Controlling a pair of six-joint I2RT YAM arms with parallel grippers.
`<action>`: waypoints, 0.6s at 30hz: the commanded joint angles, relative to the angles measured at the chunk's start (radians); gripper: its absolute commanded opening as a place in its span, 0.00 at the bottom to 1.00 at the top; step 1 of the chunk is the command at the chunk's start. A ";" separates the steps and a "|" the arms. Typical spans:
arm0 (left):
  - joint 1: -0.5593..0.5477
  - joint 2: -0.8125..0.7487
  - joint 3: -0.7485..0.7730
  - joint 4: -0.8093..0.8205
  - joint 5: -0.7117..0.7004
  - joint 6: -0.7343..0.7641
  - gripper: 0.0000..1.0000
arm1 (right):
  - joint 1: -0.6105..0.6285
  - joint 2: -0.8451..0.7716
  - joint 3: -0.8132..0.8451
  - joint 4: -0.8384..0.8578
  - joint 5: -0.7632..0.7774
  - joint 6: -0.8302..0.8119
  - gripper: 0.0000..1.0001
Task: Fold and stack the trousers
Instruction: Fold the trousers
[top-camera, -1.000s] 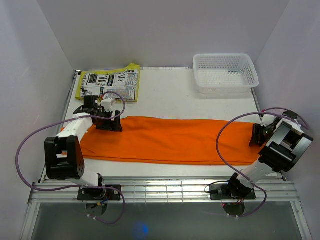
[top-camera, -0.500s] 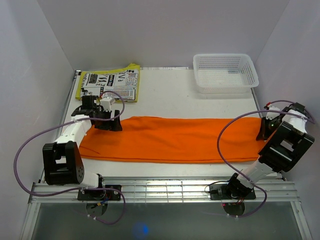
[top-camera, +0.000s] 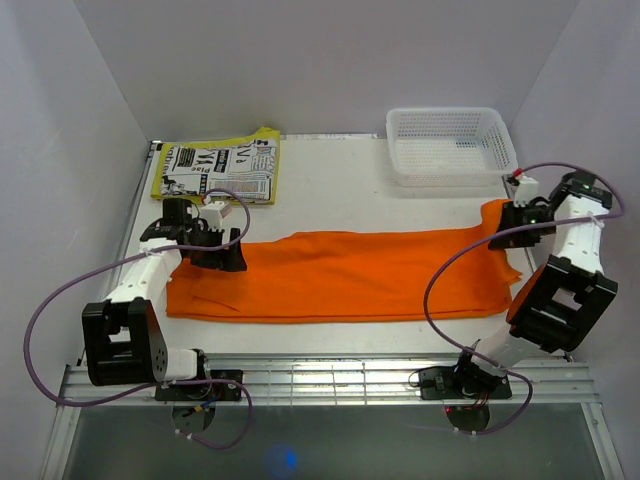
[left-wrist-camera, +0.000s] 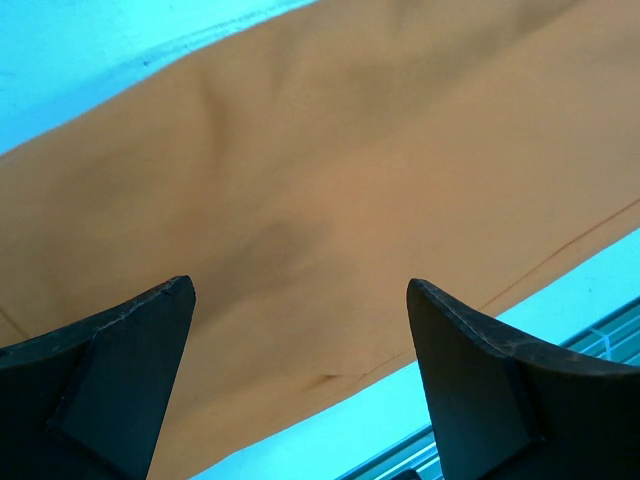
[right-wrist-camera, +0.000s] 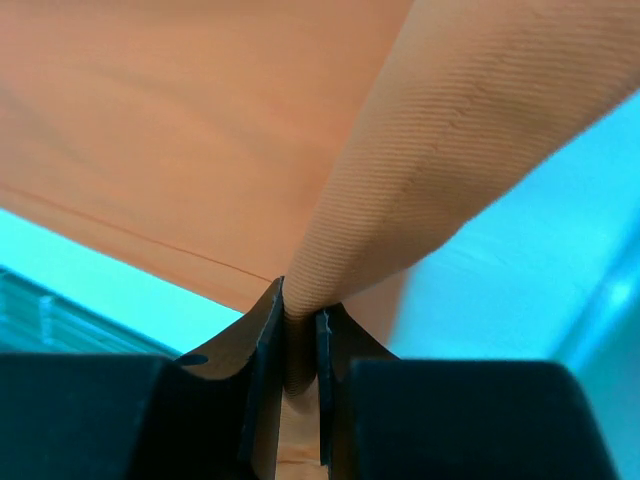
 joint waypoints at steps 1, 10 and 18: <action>0.004 -0.001 -0.012 -0.018 0.059 -0.014 0.98 | 0.189 -0.098 -0.037 -0.042 -0.252 0.117 0.08; 0.004 0.025 -0.006 -0.010 0.084 -0.049 0.98 | 0.618 -0.113 -0.224 0.341 -0.344 0.460 0.08; 0.004 0.034 -0.014 -0.014 0.056 -0.071 0.98 | 0.827 -0.037 -0.326 0.663 -0.346 0.684 0.08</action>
